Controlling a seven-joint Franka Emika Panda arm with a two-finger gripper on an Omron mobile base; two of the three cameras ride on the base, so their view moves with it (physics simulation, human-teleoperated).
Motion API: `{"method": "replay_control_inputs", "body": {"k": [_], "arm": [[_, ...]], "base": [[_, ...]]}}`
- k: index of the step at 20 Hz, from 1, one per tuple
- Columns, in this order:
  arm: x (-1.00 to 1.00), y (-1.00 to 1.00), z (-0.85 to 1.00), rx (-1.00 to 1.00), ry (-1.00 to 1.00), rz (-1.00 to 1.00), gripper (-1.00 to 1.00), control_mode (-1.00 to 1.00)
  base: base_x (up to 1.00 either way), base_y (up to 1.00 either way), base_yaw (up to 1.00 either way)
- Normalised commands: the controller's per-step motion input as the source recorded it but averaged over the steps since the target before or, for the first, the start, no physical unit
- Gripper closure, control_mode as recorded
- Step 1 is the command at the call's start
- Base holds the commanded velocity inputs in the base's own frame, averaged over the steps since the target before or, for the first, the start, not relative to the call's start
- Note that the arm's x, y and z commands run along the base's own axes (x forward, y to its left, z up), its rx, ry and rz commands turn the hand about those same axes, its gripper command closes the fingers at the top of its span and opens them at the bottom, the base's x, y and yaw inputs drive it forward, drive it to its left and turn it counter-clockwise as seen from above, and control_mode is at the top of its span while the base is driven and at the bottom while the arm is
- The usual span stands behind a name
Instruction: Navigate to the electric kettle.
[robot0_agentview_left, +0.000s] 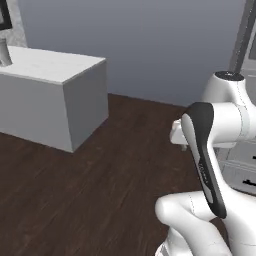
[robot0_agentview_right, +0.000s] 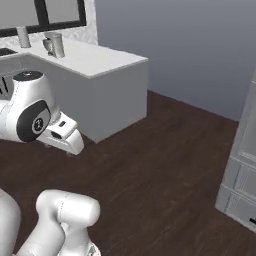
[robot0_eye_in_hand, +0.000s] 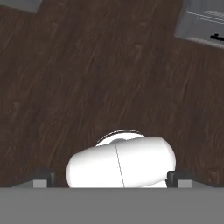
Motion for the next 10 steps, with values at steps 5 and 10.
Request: {"method": "replay_control_inputs", "body": {"k": [5,10], "arm": [[0.00,0.00,0.00,0.00,0.00,0.00,-1.00,1.00],[0.00,0.00,0.00,0.00,0.00,0.00,-1.00,1.00]], "base": [[-0.21,0.00,1.00],[-0.01,0.00,0.98]]}}
